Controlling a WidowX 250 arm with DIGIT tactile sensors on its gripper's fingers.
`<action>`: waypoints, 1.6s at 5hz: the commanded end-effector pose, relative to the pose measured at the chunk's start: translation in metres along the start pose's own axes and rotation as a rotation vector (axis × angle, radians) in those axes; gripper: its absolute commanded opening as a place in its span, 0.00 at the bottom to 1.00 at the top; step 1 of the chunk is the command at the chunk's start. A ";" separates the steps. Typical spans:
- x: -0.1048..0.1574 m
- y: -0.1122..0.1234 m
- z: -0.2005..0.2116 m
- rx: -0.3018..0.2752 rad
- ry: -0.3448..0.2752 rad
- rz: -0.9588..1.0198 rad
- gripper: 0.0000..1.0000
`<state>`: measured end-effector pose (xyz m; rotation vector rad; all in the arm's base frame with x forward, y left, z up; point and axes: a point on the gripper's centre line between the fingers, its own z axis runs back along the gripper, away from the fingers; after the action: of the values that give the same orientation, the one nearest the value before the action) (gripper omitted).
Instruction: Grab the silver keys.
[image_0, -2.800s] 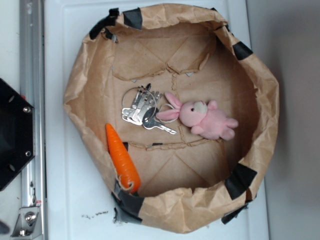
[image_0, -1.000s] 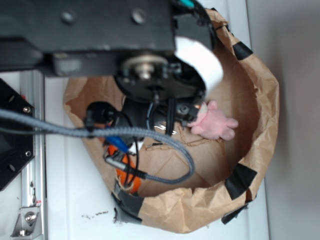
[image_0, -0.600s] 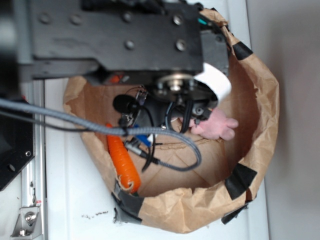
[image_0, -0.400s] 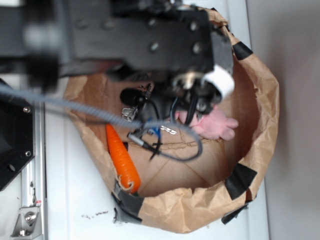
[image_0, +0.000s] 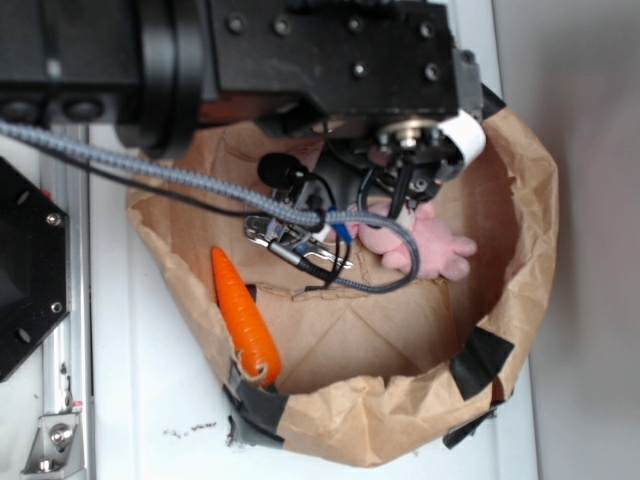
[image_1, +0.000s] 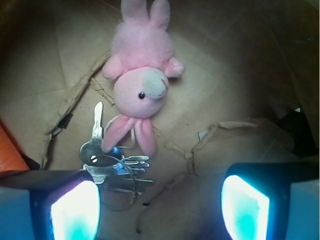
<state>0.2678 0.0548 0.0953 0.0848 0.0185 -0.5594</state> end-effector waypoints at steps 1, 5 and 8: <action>0.007 0.004 0.013 0.037 -0.040 0.006 1.00; -0.020 0.014 -0.020 0.008 -0.082 -0.134 1.00; -0.036 0.015 -0.033 -0.057 -0.079 -0.215 1.00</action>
<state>0.2442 0.0846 0.0515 -0.0325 0.0108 -0.7845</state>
